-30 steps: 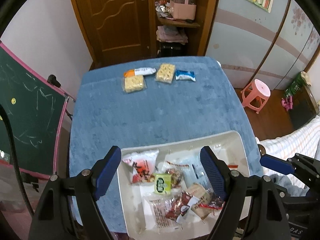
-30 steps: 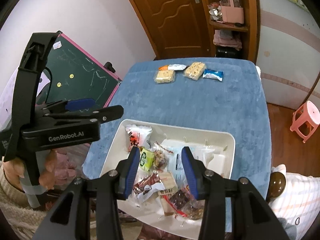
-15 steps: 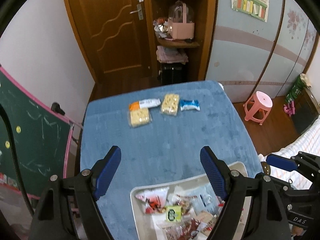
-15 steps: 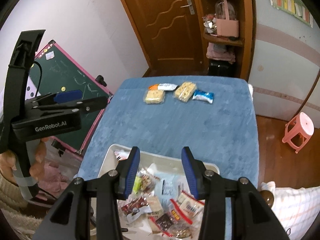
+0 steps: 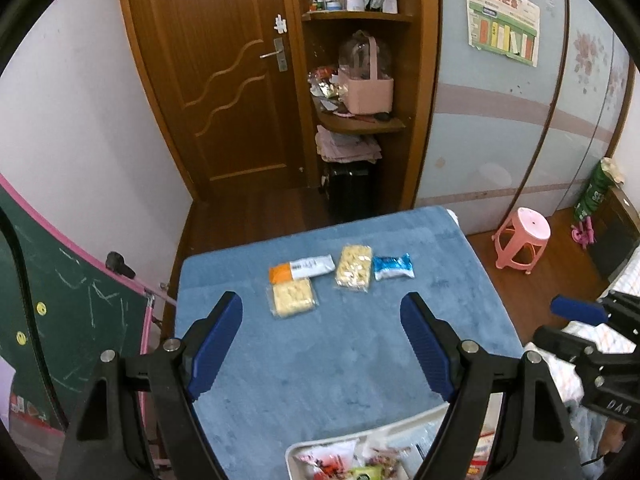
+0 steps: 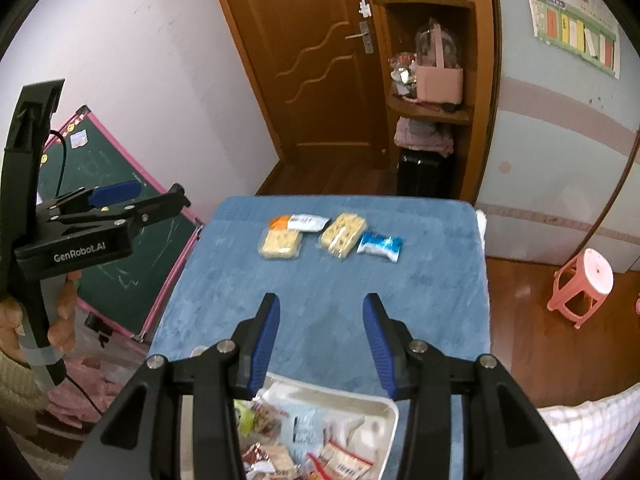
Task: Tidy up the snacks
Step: 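Move left tool to the clear cracker pack while right approaches blue foil packet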
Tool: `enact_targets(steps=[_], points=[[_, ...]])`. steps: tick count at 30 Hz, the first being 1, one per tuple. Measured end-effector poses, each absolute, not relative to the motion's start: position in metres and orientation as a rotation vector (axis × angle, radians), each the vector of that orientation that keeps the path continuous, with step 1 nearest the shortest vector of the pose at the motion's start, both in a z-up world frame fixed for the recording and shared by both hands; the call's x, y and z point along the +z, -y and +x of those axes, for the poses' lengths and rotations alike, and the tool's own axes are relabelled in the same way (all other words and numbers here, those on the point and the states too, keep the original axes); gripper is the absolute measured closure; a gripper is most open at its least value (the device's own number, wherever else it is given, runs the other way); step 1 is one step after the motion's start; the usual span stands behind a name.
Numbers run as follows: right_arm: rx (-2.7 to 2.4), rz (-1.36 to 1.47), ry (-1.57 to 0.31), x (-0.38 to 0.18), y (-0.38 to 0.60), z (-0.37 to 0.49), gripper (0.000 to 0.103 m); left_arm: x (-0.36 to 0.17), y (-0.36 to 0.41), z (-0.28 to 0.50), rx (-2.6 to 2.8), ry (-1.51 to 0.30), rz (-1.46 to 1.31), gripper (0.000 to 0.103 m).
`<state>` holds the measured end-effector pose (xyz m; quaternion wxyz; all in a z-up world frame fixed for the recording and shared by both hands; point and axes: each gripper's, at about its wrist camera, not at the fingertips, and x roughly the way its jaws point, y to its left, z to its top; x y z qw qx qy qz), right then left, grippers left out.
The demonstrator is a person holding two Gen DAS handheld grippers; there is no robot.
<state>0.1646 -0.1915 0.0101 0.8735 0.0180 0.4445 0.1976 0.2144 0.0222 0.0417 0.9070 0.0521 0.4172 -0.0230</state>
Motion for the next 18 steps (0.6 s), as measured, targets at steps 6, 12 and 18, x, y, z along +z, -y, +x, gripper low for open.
enact_targets(steps=[6,12,18], points=[[0.383,-0.002,-0.887,0.024,0.193,0.191,0.059,0.043,-0.034,0.246,-0.029,-0.862,0.109,0.023],[0.357,-0.018,-0.88,0.029,0.197,0.227,0.059,0.035,-0.045,0.281,-0.013,-0.886,0.1,0.023],[0.338,0.01,-0.915,0.021,0.199,0.27,0.059,0.013,-0.055,0.323,0.007,-0.932,0.124,0.023]])
